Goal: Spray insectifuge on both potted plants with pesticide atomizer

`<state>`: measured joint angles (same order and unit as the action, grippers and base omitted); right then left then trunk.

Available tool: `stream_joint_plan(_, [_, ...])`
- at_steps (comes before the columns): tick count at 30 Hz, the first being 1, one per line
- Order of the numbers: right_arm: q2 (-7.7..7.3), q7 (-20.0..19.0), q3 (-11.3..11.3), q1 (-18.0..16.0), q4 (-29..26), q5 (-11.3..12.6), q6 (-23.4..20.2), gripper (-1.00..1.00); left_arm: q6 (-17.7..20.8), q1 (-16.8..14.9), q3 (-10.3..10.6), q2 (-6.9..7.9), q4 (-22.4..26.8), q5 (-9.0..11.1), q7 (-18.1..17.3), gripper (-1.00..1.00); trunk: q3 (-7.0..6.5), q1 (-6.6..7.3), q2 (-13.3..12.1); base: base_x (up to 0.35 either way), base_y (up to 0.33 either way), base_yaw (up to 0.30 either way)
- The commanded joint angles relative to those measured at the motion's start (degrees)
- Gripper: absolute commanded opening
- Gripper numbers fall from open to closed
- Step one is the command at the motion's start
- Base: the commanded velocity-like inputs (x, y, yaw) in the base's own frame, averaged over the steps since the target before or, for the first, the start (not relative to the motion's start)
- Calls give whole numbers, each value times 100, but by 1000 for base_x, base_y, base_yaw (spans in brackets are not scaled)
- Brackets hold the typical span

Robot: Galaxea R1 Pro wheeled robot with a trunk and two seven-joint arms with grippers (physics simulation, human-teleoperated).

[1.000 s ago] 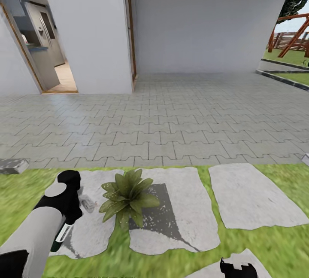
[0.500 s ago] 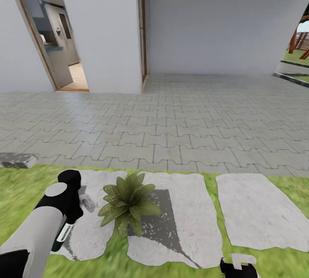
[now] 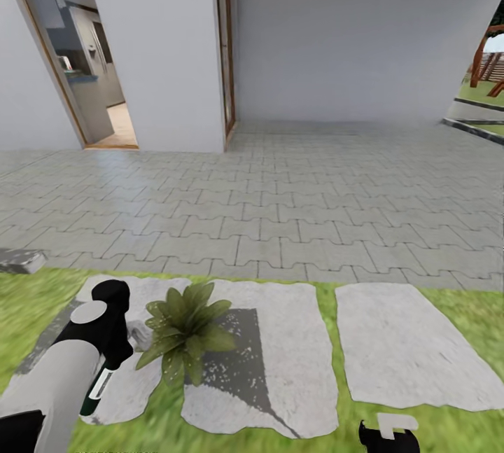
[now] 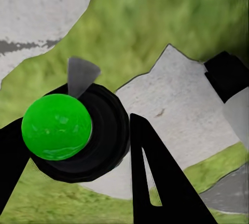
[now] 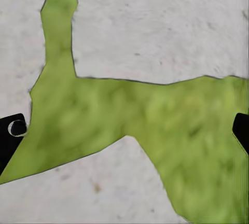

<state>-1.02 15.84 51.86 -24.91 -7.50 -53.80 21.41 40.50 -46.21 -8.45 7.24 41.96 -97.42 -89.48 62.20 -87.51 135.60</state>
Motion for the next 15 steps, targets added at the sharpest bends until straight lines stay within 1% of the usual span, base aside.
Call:
stream_joint_plan(1, [3, 24, 43, -5, 15, -60, 21, 100, 62, -3, -18, 0, 5, -49, -52, -100, 5, 1, 2, 14, -273, 95])
stream_joint_plan(4, [5, 24, 43, -5, 19, -60, 21, 100, 63, -2, -19, -2, 5, -49, -52, -100, 5, 1, 2, 58, -273, 206])
stream_joint_plan(9, [12, 24, 42, -5, 20, -60, 21, 100, 63, -5, -25, -20, 7, -49, -52, -100, 5, 1, 2, 49, -273, 266])
stream_joint_plan(12, [14, 24, 43, -5, 20, -60, 21, 100, 64, -9, -20, -20, 12, -42, -52, -100, 5, 1, 2, -5, -273, 274])
stream_joint_plan(15, [14, 24, 41, -5, 20, -60, 21, 100, 64, -10, -12, -26, 26, -41, -52, -100, 5, 1, 2, -76, -273, 275])
